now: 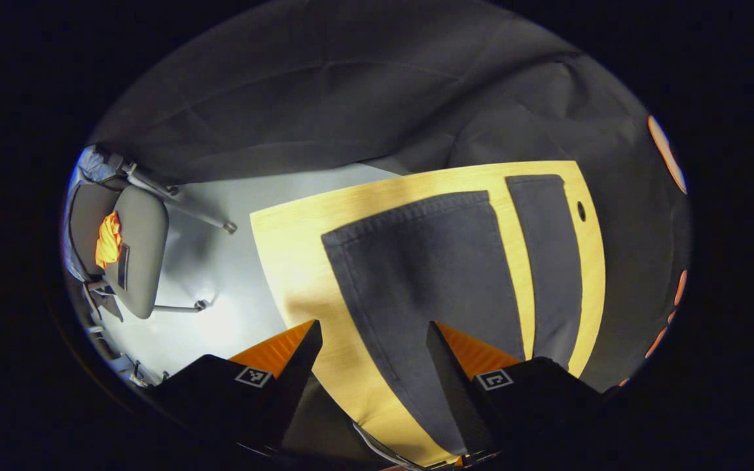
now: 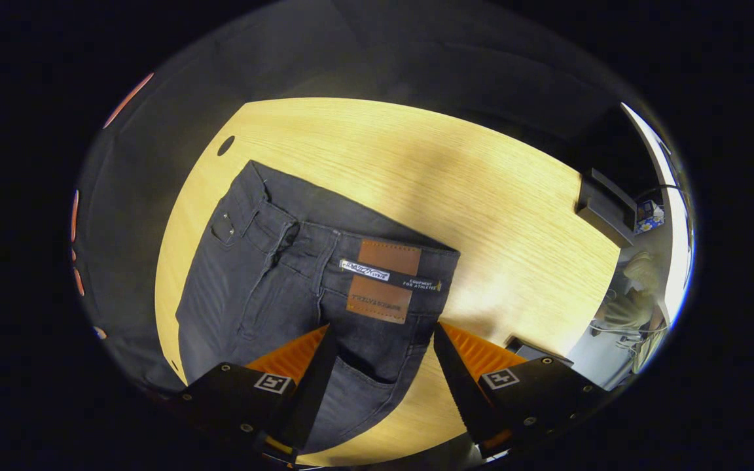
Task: Grasp the waist and the cuffs of the jeans and fold them to make the two legs overlap; first hold the waist and fold one-third of the jeans toward the cuffs, then hold the cuffs and fold the remaining one-third in the same direction to finish folding.
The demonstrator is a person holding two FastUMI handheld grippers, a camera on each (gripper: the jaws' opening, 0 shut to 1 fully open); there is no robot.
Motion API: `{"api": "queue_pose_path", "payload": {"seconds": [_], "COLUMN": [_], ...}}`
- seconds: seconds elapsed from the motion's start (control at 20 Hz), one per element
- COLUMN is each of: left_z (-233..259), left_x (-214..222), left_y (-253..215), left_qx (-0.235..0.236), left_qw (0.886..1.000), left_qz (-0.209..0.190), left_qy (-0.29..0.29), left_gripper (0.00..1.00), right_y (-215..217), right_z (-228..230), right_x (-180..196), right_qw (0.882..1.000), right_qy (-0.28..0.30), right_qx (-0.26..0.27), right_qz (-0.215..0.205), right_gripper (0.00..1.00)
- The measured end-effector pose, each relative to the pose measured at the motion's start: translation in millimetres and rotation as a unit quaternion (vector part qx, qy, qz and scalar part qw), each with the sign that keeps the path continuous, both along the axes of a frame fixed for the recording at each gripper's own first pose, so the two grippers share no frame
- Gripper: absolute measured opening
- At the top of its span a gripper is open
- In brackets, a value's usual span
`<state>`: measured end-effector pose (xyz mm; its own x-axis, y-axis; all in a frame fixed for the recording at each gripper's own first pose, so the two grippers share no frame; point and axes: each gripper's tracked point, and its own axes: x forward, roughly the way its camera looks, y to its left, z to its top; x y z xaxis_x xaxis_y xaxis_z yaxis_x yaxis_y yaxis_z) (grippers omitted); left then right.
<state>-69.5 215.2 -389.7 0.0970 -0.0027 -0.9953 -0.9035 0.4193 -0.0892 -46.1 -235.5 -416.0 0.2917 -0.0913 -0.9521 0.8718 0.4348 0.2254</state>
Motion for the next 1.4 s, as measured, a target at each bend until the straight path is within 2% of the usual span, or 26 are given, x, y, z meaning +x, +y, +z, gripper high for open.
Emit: {"api": "queue_pose_path", "payload": {"seconds": [0.15, 0.35, 0.55, 0.65, 0.8, 0.9, 0.95, 1.0, 1.1, 1.15, 1.2, 1.25, 1.3, 1.4], "left_z": [-5.7, -24.6, -39.0, -45.8, -49.2, -48.2, -48.2, -46.7, -48.2, -47.6, -48.9, -48.7, -47.0, -49.4], "left_x": [-10.5, -0.9, -0.8, -2.1, 6.0, 7.0, 5.2, 7.1, 10.0, 13.0, 15.3, 17.3, 20.9, 26.6], "left_y": [14.9, 22.4, 30.0, 29.2, 31.1, 31.2, 30.0, 32.1, 27.5, 27.0, 25.2, 24.5, 24.6, 21.3], "left_qx": [-0.003, -0.017, -0.007, 0.005, 0.020, 0.010, 0.001, -0.001, 0.004, 0.009, 0.020, 0.031, 0.040, 0.047], "left_qw": [1.000, 0.999, 0.995, 0.992, 0.992, 0.992, 0.992, 0.992, 0.992, 0.992, 0.992, 0.993, 0.993, 0.993], "left_qz": [0.017, 0.027, 0.031, 0.021, -0.002, -0.012, 0.000, 0.011, 0.010, 0.013, 0.019, 0.018, 0.011, -0.023], "left_qy": [0.021, 0.037, 0.094, 0.121, 0.121, 0.121, 0.127, 0.129, 0.125, 0.123, 0.120, 0.116, 0.106, 0.105], "left_gripper": [0.97, 0.97, 0.97, 0.94, 0.93, 0.87, 0.90, 0.90, 0.85, 0.77, 0.68, 0.58, 0.54, 0.25], "right_y": [-3.5, -7.7, -9.2, -8.9, -8.4, -7.8, -6.4, -8.6, -12.3, -12.9, -13.0, -13.4, -13.2, -11.6], "right_z": [-3.4, -7.2, -8.7, -9.8, -12.5, -12.5, -14.9, -8.1, -11.3, -10.9, -9.8, -10.2, -11.7, -11.6], "right_x": [0.5, 1.8, 2.7, 2.1, 2.3, 0.7, -1.8, -2.8, -8.5, -7.3, -6.1, -10.3, -5.9, 0.9], "right_qw": [1.000, 1.000, 0.999, 0.997, 0.994, 0.993, 0.993, 0.993, 0.995, 0.995, 0.996, 0.996, 0.997, 0.998], "right_qy": [0.010, 0.028, 0.053, 0.071, 0.099, 0.106, 0.106, 0.104, 0.098, 0.094, 0.088, 0.088, 0.077, 0.060], "right_qx": [0.000, -0.006, -0.010, -0.015, -0.042, -0.056, -0.055, -0.051, -0.033, -0.024, -0.014, -0.003, 0.007, 0.024], "right_qz": [-0.009, -0.006, -0.008, -0.006, 0.008, 0.018, 0.009, 0.004, 0.011, 0.011, 0.013, 0.006, -0.016, -0.026], "right_gripper": [0.90, 0.90, 0.88, 0.89, 0.88, 0.88, 0.89, 0.80, 0.76, 0.58, 0.58, 0.54, 0.41, 0.19]}}
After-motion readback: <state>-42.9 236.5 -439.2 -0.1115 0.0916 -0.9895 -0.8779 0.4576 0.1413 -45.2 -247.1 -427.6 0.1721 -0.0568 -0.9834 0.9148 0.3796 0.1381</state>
